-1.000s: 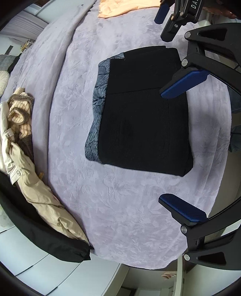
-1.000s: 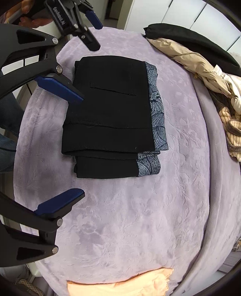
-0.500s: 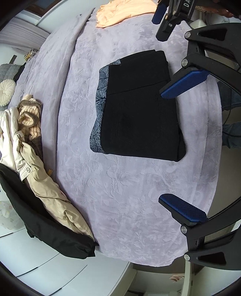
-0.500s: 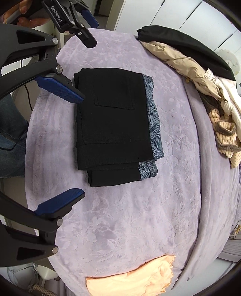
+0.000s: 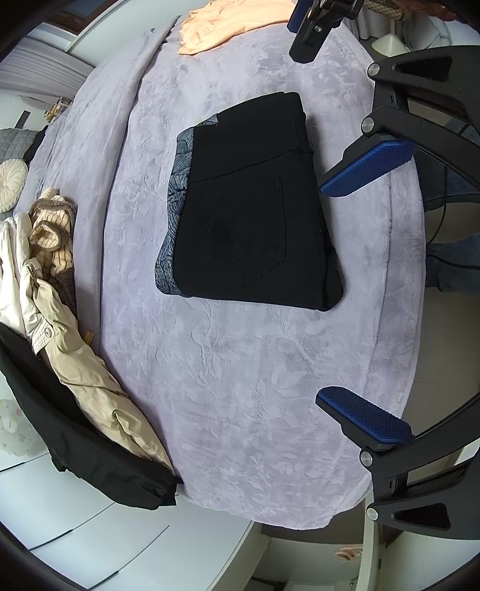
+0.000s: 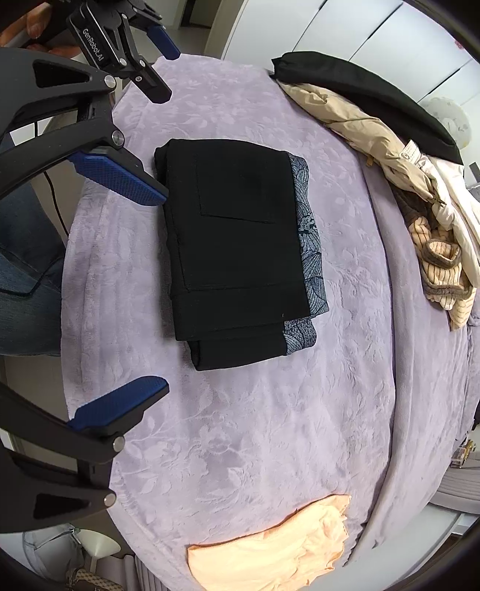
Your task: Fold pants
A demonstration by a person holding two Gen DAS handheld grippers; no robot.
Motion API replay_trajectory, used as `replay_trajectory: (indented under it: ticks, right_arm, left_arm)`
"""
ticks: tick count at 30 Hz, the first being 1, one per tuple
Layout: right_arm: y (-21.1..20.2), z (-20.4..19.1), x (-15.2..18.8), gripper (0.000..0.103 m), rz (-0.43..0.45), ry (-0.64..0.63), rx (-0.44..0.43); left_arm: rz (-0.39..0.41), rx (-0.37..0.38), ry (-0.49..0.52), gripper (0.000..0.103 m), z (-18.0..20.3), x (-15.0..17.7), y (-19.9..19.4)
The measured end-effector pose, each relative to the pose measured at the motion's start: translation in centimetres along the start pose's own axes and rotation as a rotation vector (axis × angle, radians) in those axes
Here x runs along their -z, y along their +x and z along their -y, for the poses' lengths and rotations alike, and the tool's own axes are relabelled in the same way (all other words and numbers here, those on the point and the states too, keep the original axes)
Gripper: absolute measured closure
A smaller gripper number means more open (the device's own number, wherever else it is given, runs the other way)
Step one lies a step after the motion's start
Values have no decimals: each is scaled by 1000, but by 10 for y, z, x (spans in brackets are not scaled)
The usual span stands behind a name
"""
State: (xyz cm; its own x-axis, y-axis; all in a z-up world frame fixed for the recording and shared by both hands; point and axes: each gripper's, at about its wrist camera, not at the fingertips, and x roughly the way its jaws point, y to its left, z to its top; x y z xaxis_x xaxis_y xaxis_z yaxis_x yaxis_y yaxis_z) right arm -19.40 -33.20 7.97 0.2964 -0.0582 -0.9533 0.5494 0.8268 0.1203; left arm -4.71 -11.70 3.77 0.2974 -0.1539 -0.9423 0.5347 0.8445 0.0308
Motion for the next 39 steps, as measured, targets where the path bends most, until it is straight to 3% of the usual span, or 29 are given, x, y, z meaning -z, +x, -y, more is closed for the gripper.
replay_trajectory:
  ticks: [39]
  right_arm:
    - [6, -11, 2, 8, -5, 16, 27]
  left_arm:
    - [-25, -4, 17, 0, 3, -7, 15]
